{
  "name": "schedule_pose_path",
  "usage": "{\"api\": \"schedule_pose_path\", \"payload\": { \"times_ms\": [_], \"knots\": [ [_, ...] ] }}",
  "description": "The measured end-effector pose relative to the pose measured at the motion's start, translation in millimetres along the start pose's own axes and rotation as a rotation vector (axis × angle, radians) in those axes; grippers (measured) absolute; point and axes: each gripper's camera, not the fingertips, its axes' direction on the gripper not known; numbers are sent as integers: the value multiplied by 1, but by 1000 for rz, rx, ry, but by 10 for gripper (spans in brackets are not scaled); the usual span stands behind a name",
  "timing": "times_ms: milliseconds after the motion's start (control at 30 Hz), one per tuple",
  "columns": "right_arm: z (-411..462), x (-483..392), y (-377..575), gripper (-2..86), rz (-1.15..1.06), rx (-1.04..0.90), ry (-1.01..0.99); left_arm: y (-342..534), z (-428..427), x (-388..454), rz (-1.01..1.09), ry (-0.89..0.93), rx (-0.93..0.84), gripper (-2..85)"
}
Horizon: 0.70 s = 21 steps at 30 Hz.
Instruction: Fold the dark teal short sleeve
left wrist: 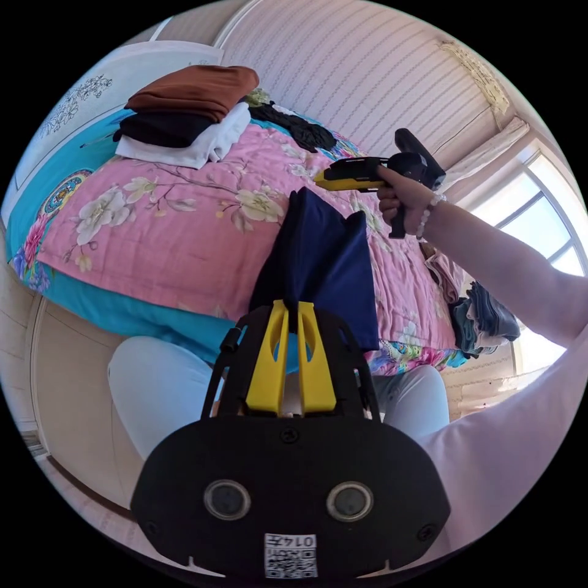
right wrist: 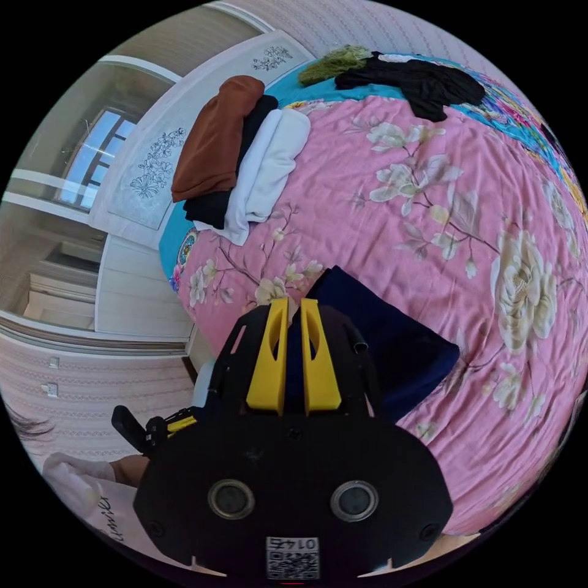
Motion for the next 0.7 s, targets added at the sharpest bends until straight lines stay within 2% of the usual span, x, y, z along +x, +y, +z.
{"api": "schedule_pose_path", "payload": {
  "times_ms": [233, 400, 600, 700],
  "knots": [
    [-19, -9, -26, 58, -107, -93, 133, 2, -18, -29, -92, 107, -51, 27],
    [-24, -12, -36, 72, -150, -156, 191, 0, -24, -31, -41, -38, -38, 53],
    [-19, -27, -57, 129, -217, -190, 258, -31, 19, -13, 32, -16, -89, 113],
    [-7, -34, -70, 149, -228, -239, 295, -43, 43, -3, 56, -6, -145, 114]
  ]
}}
